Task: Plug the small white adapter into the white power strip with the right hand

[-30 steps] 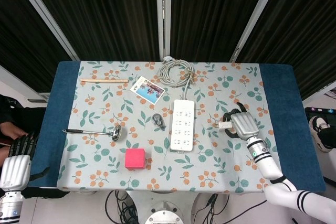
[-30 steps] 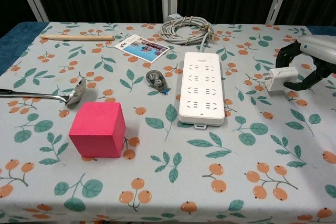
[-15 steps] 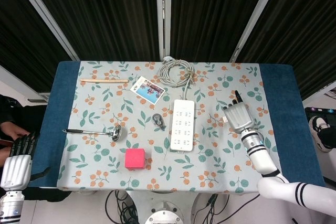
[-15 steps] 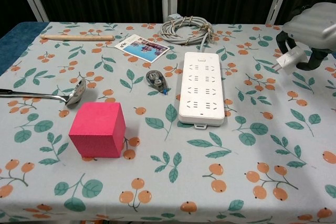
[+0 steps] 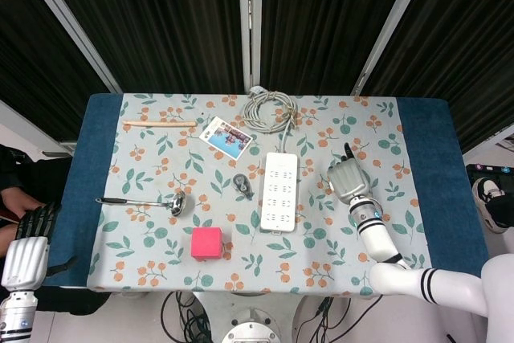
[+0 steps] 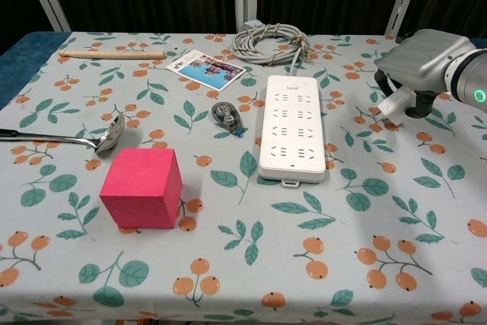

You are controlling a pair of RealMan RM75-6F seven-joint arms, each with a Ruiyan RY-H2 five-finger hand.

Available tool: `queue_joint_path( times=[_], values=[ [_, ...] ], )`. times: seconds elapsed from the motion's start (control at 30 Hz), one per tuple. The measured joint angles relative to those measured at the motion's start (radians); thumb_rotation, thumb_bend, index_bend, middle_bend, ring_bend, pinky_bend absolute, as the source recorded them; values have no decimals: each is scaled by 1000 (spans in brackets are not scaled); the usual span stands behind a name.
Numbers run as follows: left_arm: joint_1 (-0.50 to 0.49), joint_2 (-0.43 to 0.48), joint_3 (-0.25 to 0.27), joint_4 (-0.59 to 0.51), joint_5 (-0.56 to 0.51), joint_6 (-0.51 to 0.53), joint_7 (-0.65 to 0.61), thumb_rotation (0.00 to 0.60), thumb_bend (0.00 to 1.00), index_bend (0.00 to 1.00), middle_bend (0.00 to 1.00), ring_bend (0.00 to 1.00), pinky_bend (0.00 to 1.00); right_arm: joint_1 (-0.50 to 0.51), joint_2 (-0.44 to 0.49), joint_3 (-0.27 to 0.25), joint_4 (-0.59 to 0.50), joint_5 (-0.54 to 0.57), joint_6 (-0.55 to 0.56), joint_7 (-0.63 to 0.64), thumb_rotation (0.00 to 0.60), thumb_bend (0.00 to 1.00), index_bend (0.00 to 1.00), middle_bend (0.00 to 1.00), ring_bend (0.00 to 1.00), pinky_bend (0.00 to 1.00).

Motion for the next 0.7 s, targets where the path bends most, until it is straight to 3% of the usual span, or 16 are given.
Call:
queue_joint_path(
  times=[0.23,0.47,0.7],
  values=[
    [2,-4,0,9,-3,-1,-5,600,0,20,0,0,0,19,-18,-14,8,28,10,-5,600,416,482,475,220,0],
    [2,-6,-1,14,-3,-1,-10,600,0,20,0,0,0,27,-20,-24,-2,34,20,5,600,343,332,432,187,0],
    [4,-7,-1,16,-4,1,-12,600,0,20,0,0,0,37,-18,-31,-16,38,24,18,600,327,263,389,162,0]
  ],
)
